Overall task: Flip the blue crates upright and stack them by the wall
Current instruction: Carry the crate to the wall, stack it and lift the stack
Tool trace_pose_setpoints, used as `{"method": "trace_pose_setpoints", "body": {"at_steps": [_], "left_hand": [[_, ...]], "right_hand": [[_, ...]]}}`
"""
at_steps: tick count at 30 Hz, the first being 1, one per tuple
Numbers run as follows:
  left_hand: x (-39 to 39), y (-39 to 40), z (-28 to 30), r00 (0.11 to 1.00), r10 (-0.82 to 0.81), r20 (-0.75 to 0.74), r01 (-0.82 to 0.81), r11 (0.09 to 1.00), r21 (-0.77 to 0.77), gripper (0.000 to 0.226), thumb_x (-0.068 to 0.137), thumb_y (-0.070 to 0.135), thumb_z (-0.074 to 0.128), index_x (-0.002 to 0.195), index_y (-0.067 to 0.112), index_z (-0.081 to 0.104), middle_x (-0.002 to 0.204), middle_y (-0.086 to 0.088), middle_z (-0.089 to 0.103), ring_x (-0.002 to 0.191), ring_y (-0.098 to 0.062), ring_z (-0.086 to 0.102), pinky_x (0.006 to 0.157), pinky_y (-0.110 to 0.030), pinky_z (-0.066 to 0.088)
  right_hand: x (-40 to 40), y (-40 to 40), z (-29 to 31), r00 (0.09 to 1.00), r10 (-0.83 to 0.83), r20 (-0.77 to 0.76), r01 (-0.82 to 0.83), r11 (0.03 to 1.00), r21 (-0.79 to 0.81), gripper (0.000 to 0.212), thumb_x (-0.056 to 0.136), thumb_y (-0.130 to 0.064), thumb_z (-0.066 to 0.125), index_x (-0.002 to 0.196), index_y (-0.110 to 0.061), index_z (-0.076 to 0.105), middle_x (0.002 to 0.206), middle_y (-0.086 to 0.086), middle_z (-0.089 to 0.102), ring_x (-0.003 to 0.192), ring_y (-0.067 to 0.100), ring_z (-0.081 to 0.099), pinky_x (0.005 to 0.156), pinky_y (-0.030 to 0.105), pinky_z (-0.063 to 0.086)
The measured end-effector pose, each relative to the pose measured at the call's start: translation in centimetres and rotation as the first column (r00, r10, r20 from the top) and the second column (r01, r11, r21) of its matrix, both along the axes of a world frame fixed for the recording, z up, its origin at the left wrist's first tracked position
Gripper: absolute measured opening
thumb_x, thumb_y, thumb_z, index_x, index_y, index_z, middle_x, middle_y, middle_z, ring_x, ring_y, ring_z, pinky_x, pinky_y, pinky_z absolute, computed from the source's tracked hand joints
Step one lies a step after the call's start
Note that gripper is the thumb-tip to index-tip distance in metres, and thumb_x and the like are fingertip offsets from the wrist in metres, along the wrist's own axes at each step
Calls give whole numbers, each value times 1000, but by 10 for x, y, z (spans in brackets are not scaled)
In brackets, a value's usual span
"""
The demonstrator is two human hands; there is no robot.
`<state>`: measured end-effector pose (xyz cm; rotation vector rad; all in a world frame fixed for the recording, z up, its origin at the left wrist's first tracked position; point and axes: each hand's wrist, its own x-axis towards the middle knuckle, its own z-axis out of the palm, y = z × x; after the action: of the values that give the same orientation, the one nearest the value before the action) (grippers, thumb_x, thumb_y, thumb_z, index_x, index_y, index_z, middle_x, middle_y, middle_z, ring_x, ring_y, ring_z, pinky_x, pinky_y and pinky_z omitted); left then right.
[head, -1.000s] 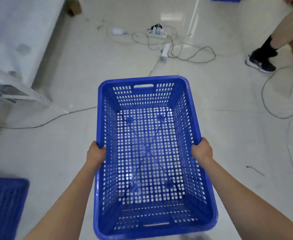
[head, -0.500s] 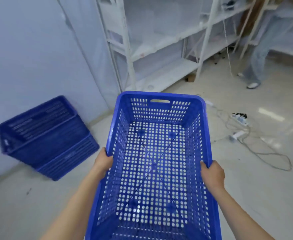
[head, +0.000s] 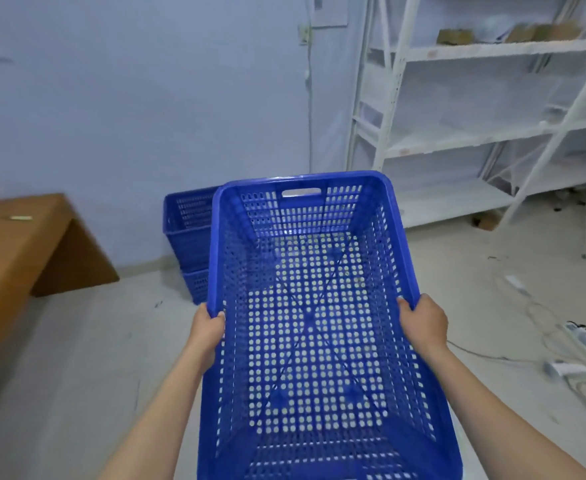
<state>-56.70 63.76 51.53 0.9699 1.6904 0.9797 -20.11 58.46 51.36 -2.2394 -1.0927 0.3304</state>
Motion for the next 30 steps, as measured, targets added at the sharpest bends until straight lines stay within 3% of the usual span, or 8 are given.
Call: {"method": "trace_pose_setpoints", "body": {"at_steps": [3, 7, 11, 16, 21, 30], "left_hand": [[-26, -28, 18, 998, 41, 40, -43, 999, 30, 17, 101, 9, 43, 118, 11, 46, 101, -9, 61, 83, -22, 62, 63, -33, 51], [-49, -45, 33, 993, 94, 73, -96, 995, 21, 18, 100, 13, 47, 117, 12, 46, 112, -16, 62, 97, -35, 66, 82, -51, 57], [-50, -33, 47, 988, 130, 85, -134, 990, 46, 19, 99, 17, 48, 117, 14, 46, 111, -17, 63, 97, -36, 67, 82, -54, 57], [-28, 15, 63, 981, 178, 80, -185, 978, 97, 16, 100, 18, 48, 115, 16, 46, 109, -17, 64, 94, -36, 68, 81, -54, 58], [9, 69, 82, 968, 224, 113, -239, 960, 143, 12, 102, 16, 45, 113, 20, 45, 110, -15, 63, 100, -37, 66, 85, -57, 56], [31, 177, 102, 948, 294, 120, -313, 931, 189, 17, 102, 21, 46, 119, 19, 42, 113, -13, 61, 101, -33, 65, 84, -53, 56]], "right_hand": [[-24, -10, 15, 999, 46, 19, -47, 999, 27, 31, 95, -34, 54, 84, -5, 52, 80, 8, 59, 68, 26, 52, 59, 32, 37], [-44, -13, 33, 995, 92, 30, -93, 995, 36, 30, 95, -34, 53, 86, -5, 53, 81, 7, 57, 70, 26, 50, 63, 31, 36], [-46, 7, 42, 993, 117, 12, -117, 991, 68, 30, 95, -34, 52, 86, -5, 53, 83, 8, 59, 69, 26, 50, 61, 31, 35], [-21, 74, 50, 990, 144, 4, -144, 984, 109, 36, 95, -37, 53, 94, -1, 60, 91, 14, 66, 72, 28, 53, 64, 32, 40], [11, 150, 70, 978, 209, -9, -203, 960, 195, 35, 95, -33, 54, 104, 0, 60, 99, 18, 68, 91, 38, 63, 70, 35, 40], [31, 294, 96, 964, 266, -3, -257, 935, 244, 35, 94, -36, 54, 95, -1, 58, 93, 17, 67, 75, 29, 54, 65, 34, 40]]}}
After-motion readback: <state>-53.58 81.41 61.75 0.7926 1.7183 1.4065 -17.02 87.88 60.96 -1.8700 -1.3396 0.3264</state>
